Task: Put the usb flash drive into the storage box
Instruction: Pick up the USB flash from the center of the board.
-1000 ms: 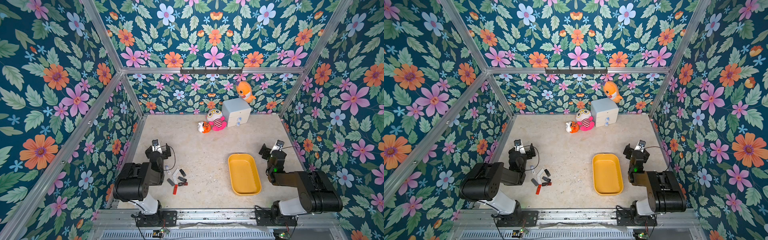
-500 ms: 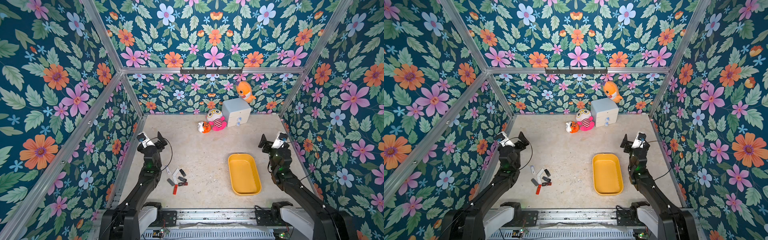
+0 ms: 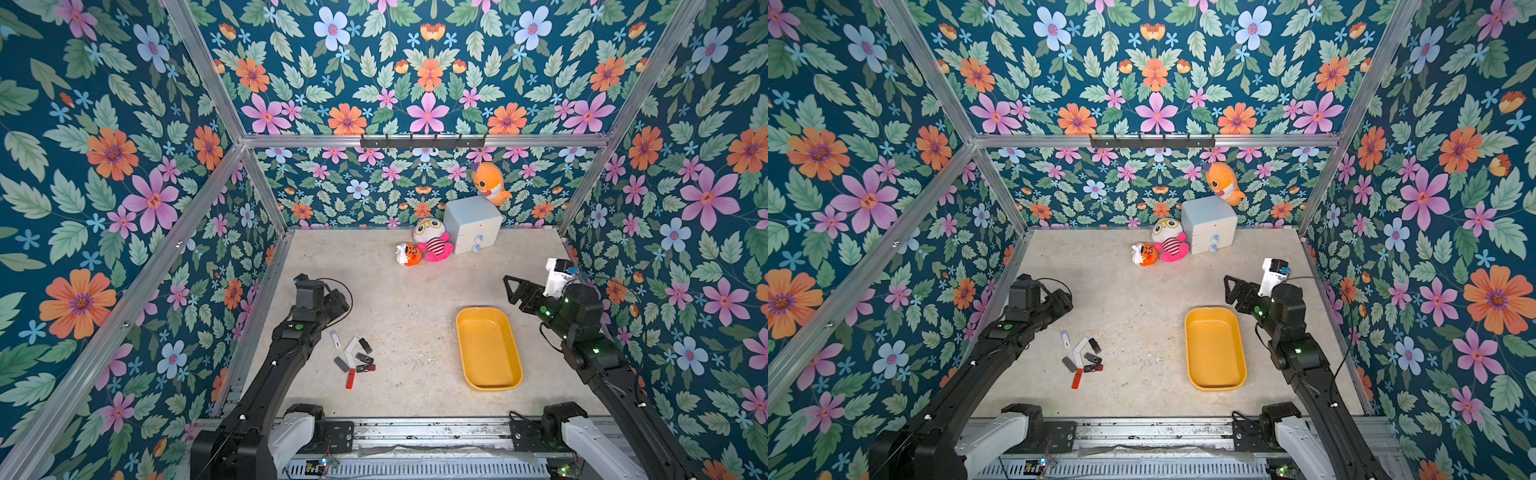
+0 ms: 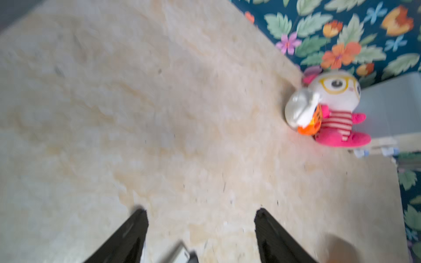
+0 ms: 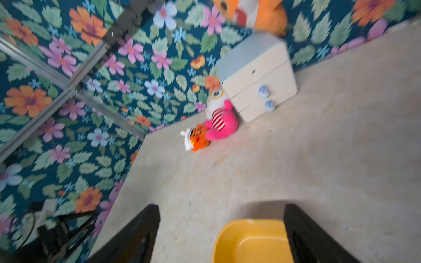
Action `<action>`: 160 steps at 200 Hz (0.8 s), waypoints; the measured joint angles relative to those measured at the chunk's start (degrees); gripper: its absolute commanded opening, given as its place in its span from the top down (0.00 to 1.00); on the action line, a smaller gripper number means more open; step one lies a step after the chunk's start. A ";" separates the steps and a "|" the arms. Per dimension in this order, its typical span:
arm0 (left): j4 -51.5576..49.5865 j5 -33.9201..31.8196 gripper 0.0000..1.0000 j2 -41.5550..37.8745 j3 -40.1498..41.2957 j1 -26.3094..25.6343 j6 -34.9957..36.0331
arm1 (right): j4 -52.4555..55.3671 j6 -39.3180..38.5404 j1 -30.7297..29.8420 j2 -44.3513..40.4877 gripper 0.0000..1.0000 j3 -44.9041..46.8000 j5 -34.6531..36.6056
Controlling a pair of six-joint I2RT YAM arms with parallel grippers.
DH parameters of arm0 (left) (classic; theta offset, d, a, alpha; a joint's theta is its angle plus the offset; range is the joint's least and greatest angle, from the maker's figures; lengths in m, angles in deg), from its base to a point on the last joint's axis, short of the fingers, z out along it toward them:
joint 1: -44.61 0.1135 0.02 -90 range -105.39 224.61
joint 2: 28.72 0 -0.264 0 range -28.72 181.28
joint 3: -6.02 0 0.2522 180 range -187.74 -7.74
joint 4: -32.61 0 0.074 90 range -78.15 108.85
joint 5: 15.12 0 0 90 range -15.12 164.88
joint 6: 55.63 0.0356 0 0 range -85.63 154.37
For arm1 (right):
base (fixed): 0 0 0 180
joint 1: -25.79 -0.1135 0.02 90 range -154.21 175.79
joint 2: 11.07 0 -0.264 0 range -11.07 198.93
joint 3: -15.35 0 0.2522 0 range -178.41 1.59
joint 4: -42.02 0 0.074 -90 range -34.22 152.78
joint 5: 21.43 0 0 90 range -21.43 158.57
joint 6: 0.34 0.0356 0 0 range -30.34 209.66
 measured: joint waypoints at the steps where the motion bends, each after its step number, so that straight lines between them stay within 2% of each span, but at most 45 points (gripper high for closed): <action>1: -0.22 0.00 0.21 -0.09 0.04 -0.24 0.00 | 0.46 0.00 -0.28 0.13 0.10 -0.20 -0.13; 38: -7.39 -2.36 0.26 1.75 1.03 -12.52 -2.47 | 13.35 -0.09 -12.39 7.34 0.16 -7.61 -0.79; 69: -11.21 -5.77 0.29 6.32 0.87 -21.03 -5.40 | 18.05 -0.24 -17.18 11.13 0.19 -8.33 0.20; 99: -12.24 -8.24 0.31 13.00 -0.31 -25.03 -7.69 | 19.30 -0.02 -17.62 13.09 0.20 -8.00 0.61; 115: -12.02 -9.03 0.36 16.81 -1.14 -26.45 -8.83 | 19.37 -0.02 -17.68 13.88 0.20 -8.00 0.68; 160: -10.21 -9.99 0.45 23.10 -2.86 -26.97 -10.05 | 19.37 -0.26 -17.68 14.75 0.20 -7.63 2.16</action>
